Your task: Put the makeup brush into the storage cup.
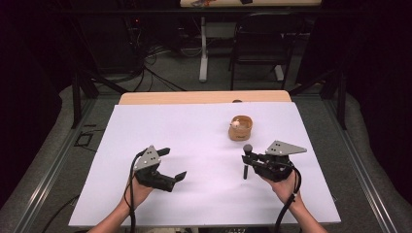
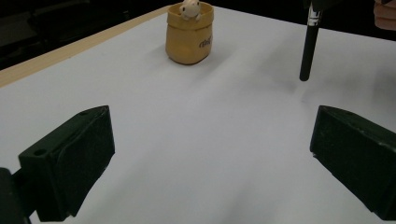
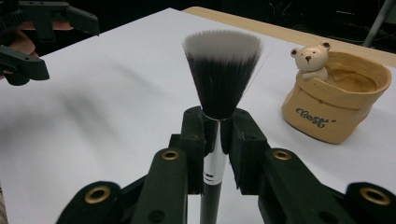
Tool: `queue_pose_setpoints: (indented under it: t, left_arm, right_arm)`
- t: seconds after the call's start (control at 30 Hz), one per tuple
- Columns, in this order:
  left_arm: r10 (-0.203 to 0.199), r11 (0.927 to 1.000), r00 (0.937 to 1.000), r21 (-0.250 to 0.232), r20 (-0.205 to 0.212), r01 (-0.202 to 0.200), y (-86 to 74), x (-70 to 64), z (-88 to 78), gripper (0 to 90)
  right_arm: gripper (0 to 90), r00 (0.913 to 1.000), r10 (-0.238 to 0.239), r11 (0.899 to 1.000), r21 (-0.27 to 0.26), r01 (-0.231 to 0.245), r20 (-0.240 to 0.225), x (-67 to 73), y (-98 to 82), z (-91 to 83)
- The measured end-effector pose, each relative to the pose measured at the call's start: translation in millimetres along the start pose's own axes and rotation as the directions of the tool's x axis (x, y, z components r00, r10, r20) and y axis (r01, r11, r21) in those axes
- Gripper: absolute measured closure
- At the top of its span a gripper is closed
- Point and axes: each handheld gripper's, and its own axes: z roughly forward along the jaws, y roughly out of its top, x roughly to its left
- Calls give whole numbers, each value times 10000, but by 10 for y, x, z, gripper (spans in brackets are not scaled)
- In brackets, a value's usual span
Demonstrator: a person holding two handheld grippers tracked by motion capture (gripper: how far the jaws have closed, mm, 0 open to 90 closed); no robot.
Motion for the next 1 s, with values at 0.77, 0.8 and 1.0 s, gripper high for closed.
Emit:
queue_pose_setpoints:
  t: [0.77, 0.8, 1.0]
  left_arm:
    - [186, 9980, 9922, -582, -1229, -259, -441, 202, -616, 0]
    - [16, 9971, 9924, -750, -1231, -109, -452, 216, -629, 0]
    - [-505, 9948, 9907, -945, -1261, 387, -488, 276, -646, 1]
  right_arm:
    - [769, 9996, -59, 10000, -1, 59, 283, -90, -24, -133]
    - [769, 9996, -1, 10000, 13, 0, 275, -99, -30, -130]
    - [769, 9990, -76, 9999, 148, 69, 436, -136, -18, -134]
